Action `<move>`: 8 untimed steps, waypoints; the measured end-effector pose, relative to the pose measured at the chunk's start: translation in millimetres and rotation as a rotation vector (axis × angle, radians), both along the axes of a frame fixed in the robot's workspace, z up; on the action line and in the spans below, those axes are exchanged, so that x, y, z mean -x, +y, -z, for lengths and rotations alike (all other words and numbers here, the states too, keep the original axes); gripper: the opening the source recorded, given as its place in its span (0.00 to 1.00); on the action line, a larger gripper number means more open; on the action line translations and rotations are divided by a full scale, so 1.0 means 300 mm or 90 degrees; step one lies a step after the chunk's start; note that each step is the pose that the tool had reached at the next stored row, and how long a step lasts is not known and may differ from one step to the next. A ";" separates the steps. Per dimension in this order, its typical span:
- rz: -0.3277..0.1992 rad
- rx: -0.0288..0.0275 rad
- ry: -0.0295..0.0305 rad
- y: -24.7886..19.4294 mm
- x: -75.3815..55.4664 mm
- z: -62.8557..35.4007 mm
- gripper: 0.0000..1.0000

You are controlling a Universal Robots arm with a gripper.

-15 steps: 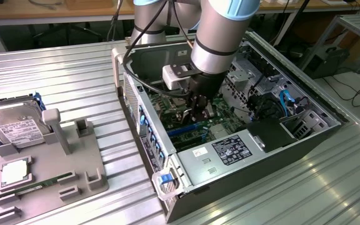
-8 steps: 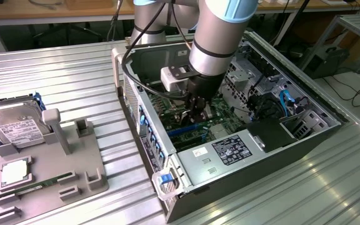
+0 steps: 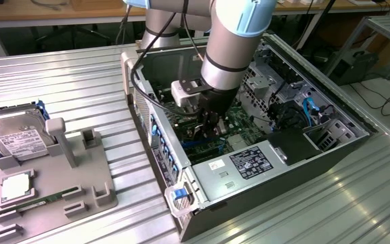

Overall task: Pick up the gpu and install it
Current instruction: 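Insert the gpu into the slot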

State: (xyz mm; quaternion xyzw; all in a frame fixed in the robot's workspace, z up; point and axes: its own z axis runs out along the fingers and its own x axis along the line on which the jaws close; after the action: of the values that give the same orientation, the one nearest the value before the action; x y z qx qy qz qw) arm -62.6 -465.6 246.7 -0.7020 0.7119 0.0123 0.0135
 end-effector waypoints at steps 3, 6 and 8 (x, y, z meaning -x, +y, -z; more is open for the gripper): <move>0.000 -0.0001 0.0000 0.000 0.001 -0.007 0.28; 0.000 -0.0001 -0.0064 0.010 0.002 -0.007 0.28; 0.000 -0.0008 -0.0102 0.010 0.013 -0.006 0.28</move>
State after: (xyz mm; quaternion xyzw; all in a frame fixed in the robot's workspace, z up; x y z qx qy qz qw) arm -66.6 -462.5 248.5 -0.7021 0.7118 0.0072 0.0197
